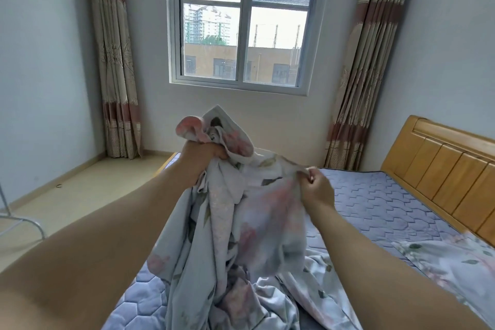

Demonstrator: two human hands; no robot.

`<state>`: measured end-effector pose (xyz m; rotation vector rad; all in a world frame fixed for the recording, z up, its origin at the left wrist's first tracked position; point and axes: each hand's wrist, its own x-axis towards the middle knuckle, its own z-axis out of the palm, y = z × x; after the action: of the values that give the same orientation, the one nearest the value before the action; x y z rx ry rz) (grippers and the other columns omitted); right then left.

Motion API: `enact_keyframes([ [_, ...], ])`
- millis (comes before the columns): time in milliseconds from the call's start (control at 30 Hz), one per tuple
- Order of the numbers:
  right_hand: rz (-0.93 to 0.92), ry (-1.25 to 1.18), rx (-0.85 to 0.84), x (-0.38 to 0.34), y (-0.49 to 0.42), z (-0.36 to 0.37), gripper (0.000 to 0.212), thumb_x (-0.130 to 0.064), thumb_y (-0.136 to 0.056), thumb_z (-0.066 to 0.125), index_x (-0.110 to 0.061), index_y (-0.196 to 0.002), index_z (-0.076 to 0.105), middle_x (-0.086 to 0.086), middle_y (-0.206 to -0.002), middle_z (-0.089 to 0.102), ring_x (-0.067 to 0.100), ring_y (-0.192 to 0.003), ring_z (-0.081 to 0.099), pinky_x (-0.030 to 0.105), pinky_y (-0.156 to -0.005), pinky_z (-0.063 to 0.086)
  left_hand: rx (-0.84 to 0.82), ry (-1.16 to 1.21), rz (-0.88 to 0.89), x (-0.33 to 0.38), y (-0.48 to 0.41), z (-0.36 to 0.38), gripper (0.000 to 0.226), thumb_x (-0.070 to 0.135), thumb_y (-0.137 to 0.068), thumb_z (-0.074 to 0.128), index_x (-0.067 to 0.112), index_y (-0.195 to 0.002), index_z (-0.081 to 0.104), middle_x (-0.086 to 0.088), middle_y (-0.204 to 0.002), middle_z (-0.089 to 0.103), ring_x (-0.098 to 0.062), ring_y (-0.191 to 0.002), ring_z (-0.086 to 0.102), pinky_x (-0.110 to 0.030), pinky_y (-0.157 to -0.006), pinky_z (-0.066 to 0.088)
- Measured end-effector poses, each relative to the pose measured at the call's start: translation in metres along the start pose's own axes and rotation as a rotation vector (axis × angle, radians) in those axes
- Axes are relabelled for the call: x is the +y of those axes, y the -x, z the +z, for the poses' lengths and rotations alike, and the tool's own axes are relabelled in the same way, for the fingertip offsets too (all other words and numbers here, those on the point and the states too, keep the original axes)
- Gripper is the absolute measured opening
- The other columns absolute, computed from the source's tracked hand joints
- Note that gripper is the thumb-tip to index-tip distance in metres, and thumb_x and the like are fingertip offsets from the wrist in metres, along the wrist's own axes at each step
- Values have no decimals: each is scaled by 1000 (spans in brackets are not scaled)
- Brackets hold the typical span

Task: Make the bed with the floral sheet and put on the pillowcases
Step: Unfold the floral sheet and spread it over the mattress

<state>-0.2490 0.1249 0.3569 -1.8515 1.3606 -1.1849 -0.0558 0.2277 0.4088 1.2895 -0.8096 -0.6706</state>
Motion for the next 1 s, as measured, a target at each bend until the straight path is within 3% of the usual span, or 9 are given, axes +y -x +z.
enact_keyframes([
  [67,-82,-249,34,-22,-2,-5,26,-22,-94,51,-14,-70,49,-2,-64,45,19,-73,44,31,-70,34,-176,-147,-32,1,10,8,32,-2,-57,69,3,-88,66,-18,-88,68,-32,-82,67,-43,-82,55],
  [133,-158,-408,-159,-50,4,-3,20,-11,-92,54,-12,-72,54,-4,-62,47,6,-60,46,23,-64,37,-321,-293,-85,4,24,21,21,-6,-66,70,9,-79,64,-8,-75,67,-20,-66,66,-27,-66,58],
  [233,-280,-369,-343,-77,15,4,30,-10,-91,57,-18,-62,54,-4,-58,49,-1,-53,44,17,-59,37,-442,-387,-94,3,35,41,22,-4,-70,65,13,-66,53,4,-56,57,-5,-48,56,-14,-46,45],
  [400,-88,-395,-545,-60,12,-8,9,-25,-85,67,-22,-83,58,1,-83,60,15,-80,55,26,-71,44,-292,-109,-24,0,32,41,30,4,-94,46,14,-66,46,-2,-55,53,-4,-41,57,-15,-42,47],
  [467,37,-223,-720,-43,13,-13,26,-36,-78,69,-21,-98,61,1,-92,62,16,-85,57,25,-71,44,-256,39,-53,1,29,34,32,8,-99,39,12,-68,47,-8,-58,57,-4,-38,59,-14,-40,48],
  [567,134,22,-884,-24,22,-17,31,-20,-85,68,-9,-114,65,1,-93,64,11,-79,60,20,-76,51,-140,173,-44,6,20,21,30,9,-99,38,12,-71,48,-7,-57,62,-8,-42,62,-16,-45,52],
  [700,150,-4,-582,-5,17,-13,10,-10,-91,57,-13,-88,66,7,-89,58,21,-87,53,33,-81,47,10,141,10,8,8,8,7,13,-73,60,15,-72,54,-11,-78,59,-24,-69,61,-33,-73,55],
  [867,36,-337,66,-27,4,-11,28,-15,-90,45,-22,-63,40,-3,-64,42,17,-67,39,27,-60,29,209,39,31,4,-2,11,27,25,-48,63,18,-74,58,-20,-99,66,-35,-94,64,-53,-94,50],
  [1000,-65,-588,-192,-61,-1,-3,22,4,-85,49,-15,-75,52,-1,-69,62,15,-64,55,25,-60,48,-31,13,15,12,0,23,60,17,-34,75,2,-92,64,-23,-100,68,-37,-91,66,-53,-88,54],
])
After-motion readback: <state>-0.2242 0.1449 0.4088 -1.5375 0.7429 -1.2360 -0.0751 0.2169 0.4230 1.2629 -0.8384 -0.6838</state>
